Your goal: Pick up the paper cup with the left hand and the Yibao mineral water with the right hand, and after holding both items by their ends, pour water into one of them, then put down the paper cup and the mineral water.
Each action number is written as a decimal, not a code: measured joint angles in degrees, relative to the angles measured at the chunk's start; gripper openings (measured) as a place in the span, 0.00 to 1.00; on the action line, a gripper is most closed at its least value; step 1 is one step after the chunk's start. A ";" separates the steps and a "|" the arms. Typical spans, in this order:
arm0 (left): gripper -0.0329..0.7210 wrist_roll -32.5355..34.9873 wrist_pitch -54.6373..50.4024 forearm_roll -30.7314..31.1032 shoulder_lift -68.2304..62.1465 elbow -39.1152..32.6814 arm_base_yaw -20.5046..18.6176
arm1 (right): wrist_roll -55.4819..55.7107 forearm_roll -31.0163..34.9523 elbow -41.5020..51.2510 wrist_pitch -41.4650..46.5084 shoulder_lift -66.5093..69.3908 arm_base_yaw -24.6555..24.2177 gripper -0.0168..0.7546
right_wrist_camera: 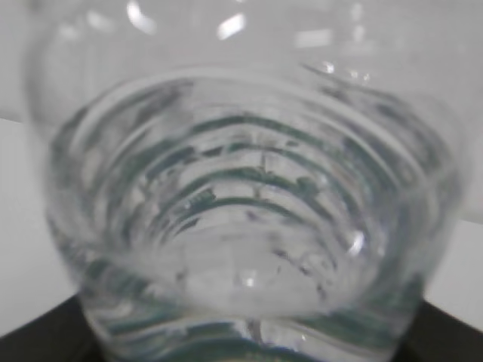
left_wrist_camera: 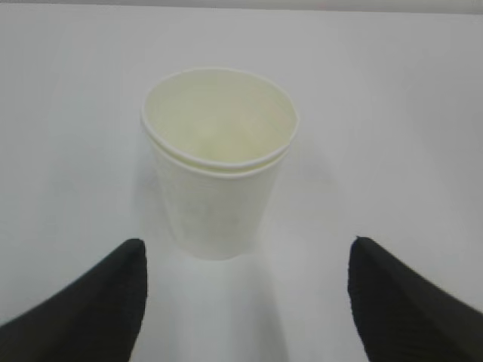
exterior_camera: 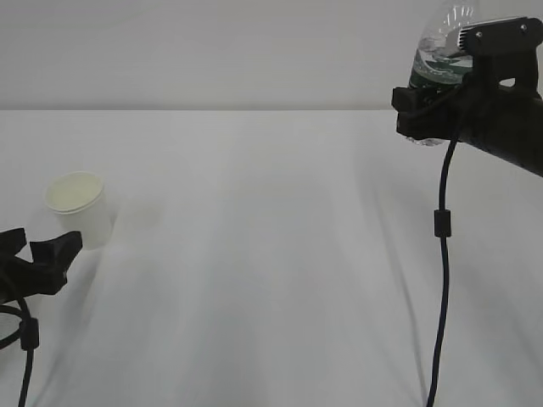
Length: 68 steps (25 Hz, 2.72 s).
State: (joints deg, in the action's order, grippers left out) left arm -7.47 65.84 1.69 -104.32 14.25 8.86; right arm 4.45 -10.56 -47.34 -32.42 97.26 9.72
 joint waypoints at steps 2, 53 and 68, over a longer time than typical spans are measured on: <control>0.83 0.00 0.00 0.00 -1.05 0.13 0.00 | 0.00 0.00 0.00 0.36 0.00 0.00 0.62; 0.83 0.02 0.00 -1.69 -8.84 5.82 0.00 | 1.78 -2.01 0.00 0.92 0.00 0.00 0.62; 0.83 0.02 0.00 -0.88 -14.11 9.80 0.00 | 1.78 -2.47 0.00 1.04 0.00 0.00 0.62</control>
State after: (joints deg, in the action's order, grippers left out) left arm -7.45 65.84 0.81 -118.44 24.06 8.86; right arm 6.23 -13.04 -47.34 -31.38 97.26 9.72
